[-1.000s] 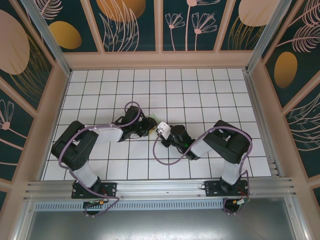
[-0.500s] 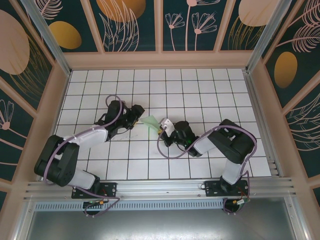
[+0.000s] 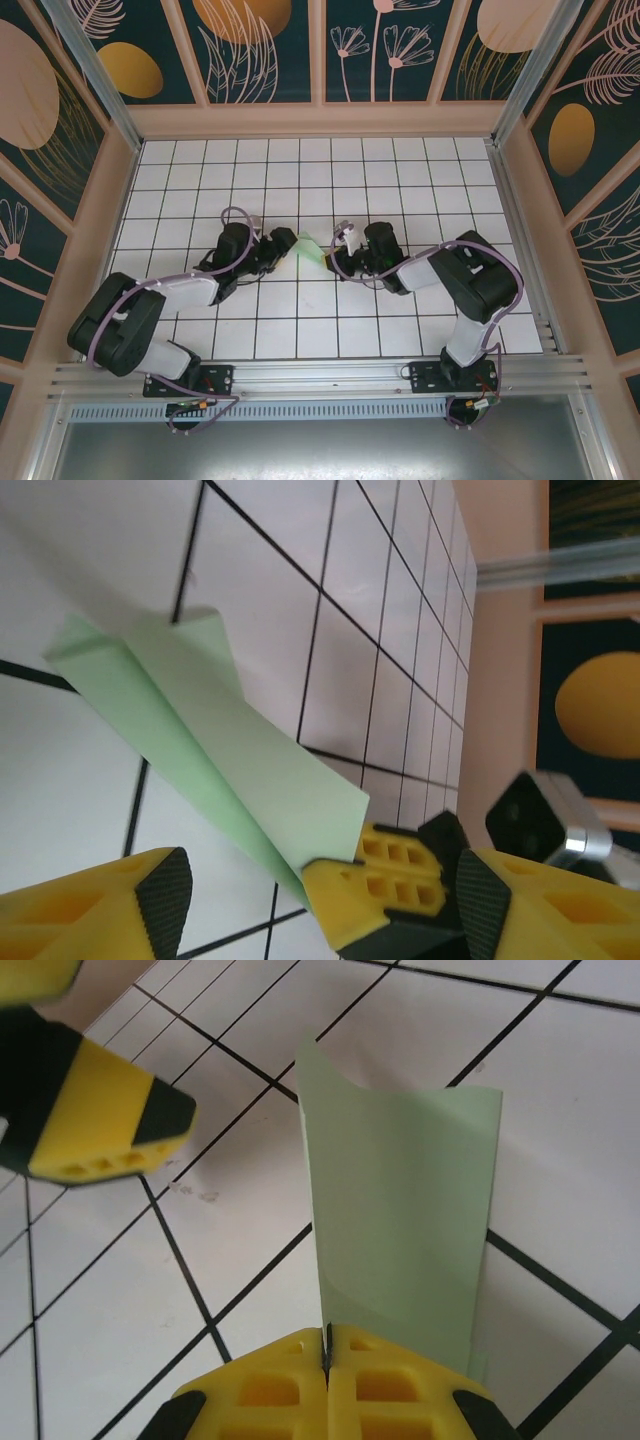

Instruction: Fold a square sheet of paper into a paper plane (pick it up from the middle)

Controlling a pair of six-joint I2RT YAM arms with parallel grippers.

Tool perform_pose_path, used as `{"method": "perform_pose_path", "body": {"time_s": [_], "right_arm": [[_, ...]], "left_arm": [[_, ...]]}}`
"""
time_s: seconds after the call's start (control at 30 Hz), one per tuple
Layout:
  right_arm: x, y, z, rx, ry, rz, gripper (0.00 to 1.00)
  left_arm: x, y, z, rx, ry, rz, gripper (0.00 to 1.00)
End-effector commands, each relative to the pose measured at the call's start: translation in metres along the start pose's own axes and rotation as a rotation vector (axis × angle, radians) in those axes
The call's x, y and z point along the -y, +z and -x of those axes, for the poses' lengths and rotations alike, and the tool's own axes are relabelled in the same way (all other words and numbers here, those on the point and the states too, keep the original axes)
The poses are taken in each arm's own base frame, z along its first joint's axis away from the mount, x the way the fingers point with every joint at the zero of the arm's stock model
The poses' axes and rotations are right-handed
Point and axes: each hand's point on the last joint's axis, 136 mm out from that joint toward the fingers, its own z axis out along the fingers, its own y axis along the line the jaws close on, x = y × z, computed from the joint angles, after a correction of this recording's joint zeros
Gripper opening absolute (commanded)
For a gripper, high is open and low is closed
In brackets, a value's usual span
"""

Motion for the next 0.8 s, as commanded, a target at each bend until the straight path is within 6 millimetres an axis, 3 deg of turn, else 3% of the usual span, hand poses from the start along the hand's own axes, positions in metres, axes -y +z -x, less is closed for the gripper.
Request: {"method": "perform_pose_path", "body": {"time_s": [0.0, 0.73, 0.77], "right_arm": [[-0.009, 0.002, 0.006, -0.036, 0.110, 0.078, 0.00], [-0.019, 0.001, -0.004, -0.094, 0.432, 0.228, 0.00], [-0.009, -0.003, -0.001, -0.079, 0.451, 0.214, 0.00]], "left_arm": [[0.012, 0.007, -0.013, -0.031, 0.045, -0.080, 0.71], [0.024, 0.029, -0.041, -0.144, 0.045, -0.204, 0.64], [0.024, 0.029, -0.042, -0.145, 0.042, -0.207, 0.64]]}}
